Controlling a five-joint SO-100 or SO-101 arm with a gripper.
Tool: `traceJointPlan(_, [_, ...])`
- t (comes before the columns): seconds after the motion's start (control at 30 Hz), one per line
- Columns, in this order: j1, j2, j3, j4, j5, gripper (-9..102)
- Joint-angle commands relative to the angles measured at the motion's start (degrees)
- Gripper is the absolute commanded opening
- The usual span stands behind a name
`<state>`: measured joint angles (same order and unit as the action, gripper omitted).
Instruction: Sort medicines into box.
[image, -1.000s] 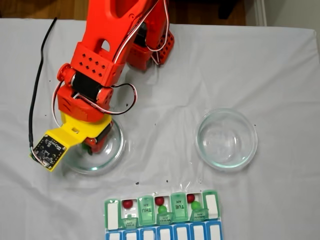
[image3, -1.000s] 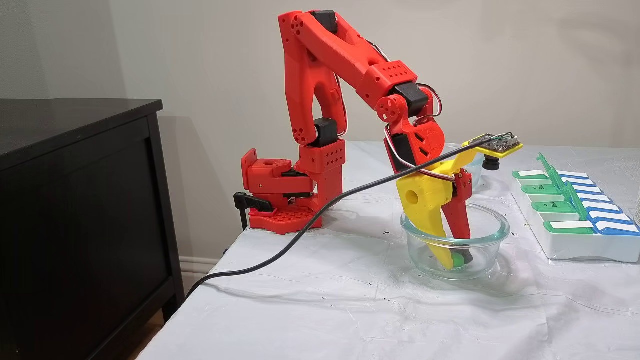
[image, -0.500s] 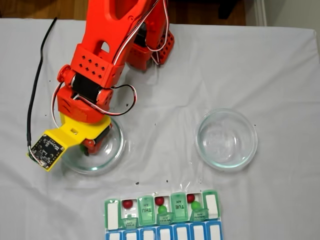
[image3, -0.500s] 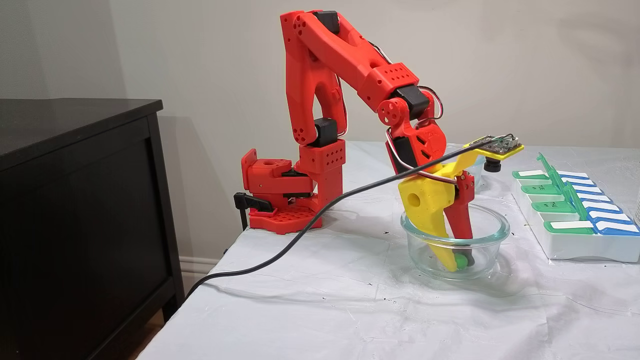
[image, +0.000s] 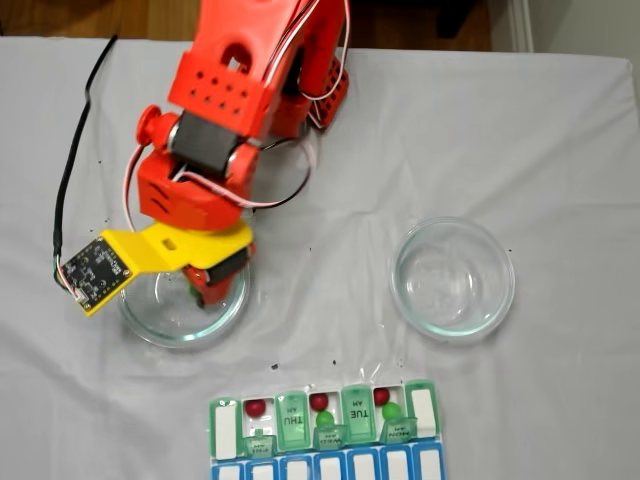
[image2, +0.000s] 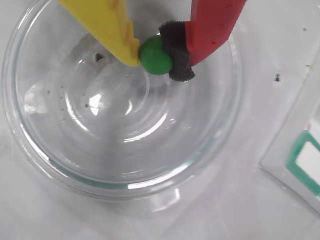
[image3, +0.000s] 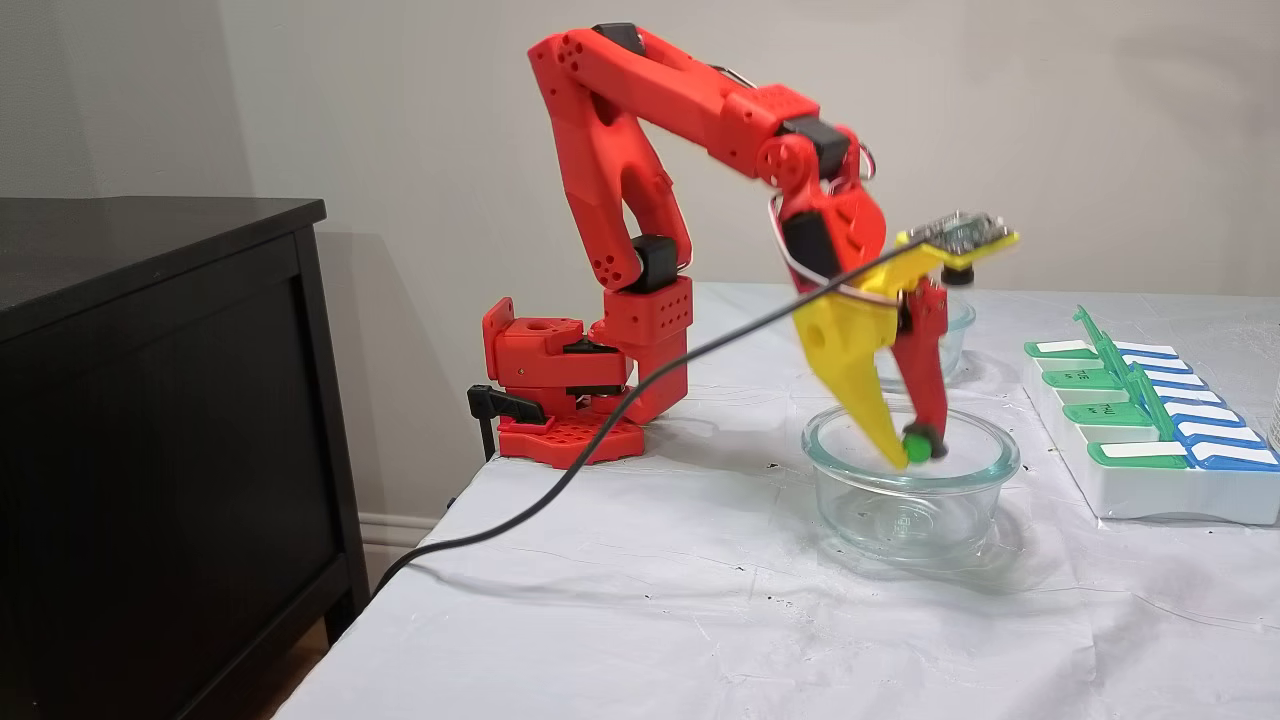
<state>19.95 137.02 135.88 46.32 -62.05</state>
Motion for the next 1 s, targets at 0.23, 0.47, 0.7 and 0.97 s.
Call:
traceJointPlan(0.23, [-11.34,-3.6,-11.6,-16.0,25.66,0])
traceJointPlan(0.47, [-13.8,-19.16,-19.78,-24.17,32.43,0])
traceJointPlan(0.7, [-14.41,-27.77,-27.16,-24.08,34.37,0])
traceJointPlan(0.97, [-14.5,-29.36,-27.33,-23.73,33.49,0])
